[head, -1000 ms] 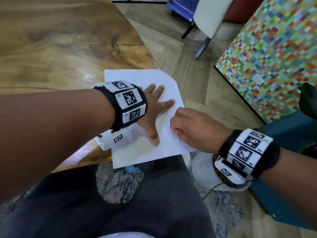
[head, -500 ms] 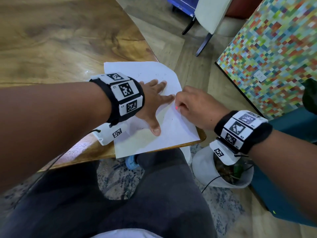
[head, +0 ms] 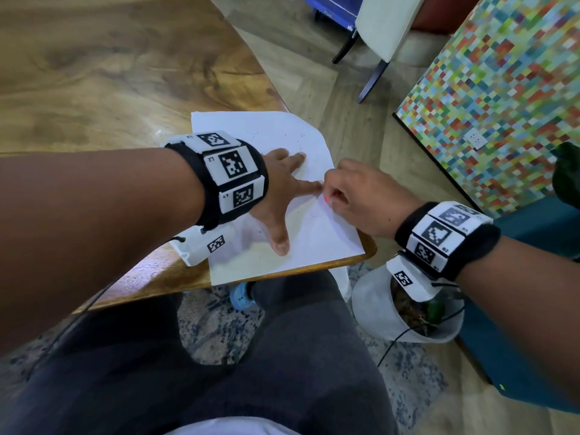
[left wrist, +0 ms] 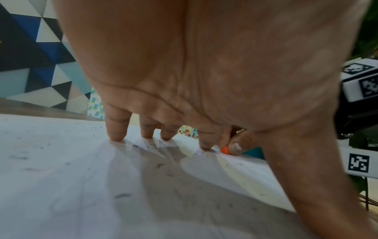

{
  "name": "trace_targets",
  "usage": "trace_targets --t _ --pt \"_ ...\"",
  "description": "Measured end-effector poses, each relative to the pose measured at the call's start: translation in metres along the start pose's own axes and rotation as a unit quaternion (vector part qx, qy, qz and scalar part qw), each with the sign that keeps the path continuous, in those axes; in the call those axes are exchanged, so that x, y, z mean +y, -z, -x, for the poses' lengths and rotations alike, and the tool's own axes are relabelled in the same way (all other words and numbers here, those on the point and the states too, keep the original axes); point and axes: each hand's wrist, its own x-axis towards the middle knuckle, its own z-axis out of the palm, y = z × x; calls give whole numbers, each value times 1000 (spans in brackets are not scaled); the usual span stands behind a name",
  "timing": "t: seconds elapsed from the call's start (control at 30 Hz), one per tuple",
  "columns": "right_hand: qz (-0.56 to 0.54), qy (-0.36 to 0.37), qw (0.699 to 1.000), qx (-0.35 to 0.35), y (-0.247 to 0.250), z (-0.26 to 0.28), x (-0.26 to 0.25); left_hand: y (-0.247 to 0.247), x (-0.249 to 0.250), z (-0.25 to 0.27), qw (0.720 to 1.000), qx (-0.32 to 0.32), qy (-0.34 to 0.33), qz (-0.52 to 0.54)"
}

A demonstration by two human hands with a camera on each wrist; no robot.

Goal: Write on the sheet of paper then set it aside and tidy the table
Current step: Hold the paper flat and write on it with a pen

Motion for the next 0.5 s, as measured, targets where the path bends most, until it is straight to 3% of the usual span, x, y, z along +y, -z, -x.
trace_targets --t 0.2,0.4,0.5 --pt "-21 127 990 -52 -10 31 -9 -2 7 3 1000 -6 10 -12" --pt "-18 24 999 12 -3 13 4 -2 6 5 1000 -4 7 -13" --pt "-11 37 999 13 -5 15 0 -3 5 5 1000 -4 10 -12"
